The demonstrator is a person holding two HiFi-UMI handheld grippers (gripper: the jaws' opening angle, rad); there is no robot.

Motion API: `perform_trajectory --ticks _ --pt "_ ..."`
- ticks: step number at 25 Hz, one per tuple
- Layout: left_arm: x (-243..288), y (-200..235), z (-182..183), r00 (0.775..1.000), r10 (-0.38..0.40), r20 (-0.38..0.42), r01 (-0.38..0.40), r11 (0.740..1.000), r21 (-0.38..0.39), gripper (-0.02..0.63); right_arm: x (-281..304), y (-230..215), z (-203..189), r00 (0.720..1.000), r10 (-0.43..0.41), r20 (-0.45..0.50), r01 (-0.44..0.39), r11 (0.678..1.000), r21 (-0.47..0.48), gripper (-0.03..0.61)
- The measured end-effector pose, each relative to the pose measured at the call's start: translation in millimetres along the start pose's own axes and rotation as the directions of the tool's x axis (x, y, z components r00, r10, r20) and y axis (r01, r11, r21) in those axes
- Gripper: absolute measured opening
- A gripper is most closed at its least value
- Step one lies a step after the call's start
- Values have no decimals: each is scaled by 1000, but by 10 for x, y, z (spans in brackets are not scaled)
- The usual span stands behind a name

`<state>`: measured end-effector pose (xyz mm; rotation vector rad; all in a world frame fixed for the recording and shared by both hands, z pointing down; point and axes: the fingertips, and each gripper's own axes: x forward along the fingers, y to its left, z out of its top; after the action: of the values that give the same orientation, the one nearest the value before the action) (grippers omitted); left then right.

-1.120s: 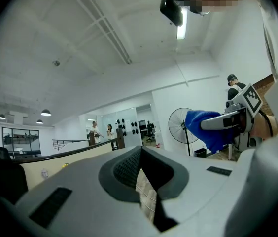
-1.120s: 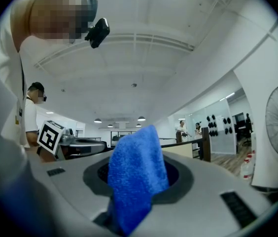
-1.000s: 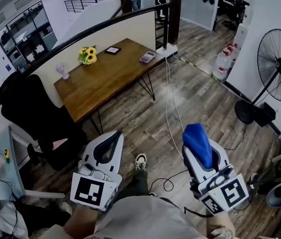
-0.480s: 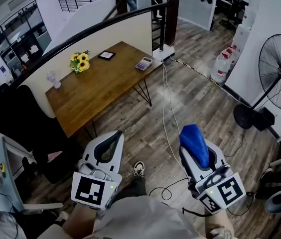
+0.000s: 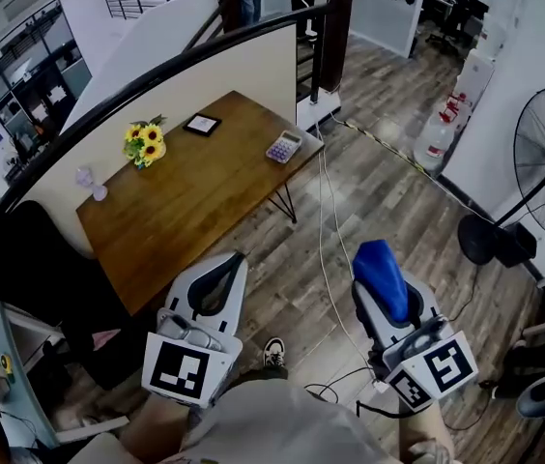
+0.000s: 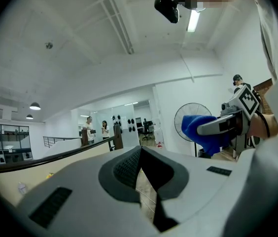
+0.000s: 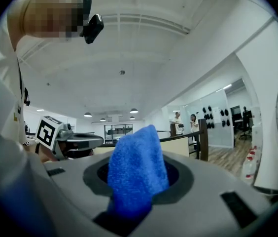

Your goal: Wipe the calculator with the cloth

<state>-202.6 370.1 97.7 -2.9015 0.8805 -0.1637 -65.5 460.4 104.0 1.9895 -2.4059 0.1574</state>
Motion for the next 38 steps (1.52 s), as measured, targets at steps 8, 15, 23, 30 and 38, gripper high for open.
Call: perform_trajectory --ticks 8,15,23,30,38 --pt "702 785 -99 1000 -9 7 9 1000 18 3 1059 -322 44 1000 -5 -5 5 1000 -6 150" --pt "1005 1036 -194 1000 -9 4 9 1000 -7 3 1404 -514 35 1000 -7 -18 6 1000 -6 151" --pt "1558 1155 -279 1000 -6 -9 6 1000 -15 3 1746 -995 -119 998 10 -59 -10 1000 -8 152" --pt "2362 1377 -201 999 40 -23 -40 999 1 3 2361 -1680 -127 992 85 -88 -85 996 6 152" --pt "3340 1700 -194 990 122 -76 -122 992 1 3 3154 -2524 59 981 170 -96 -168 985 24 152"
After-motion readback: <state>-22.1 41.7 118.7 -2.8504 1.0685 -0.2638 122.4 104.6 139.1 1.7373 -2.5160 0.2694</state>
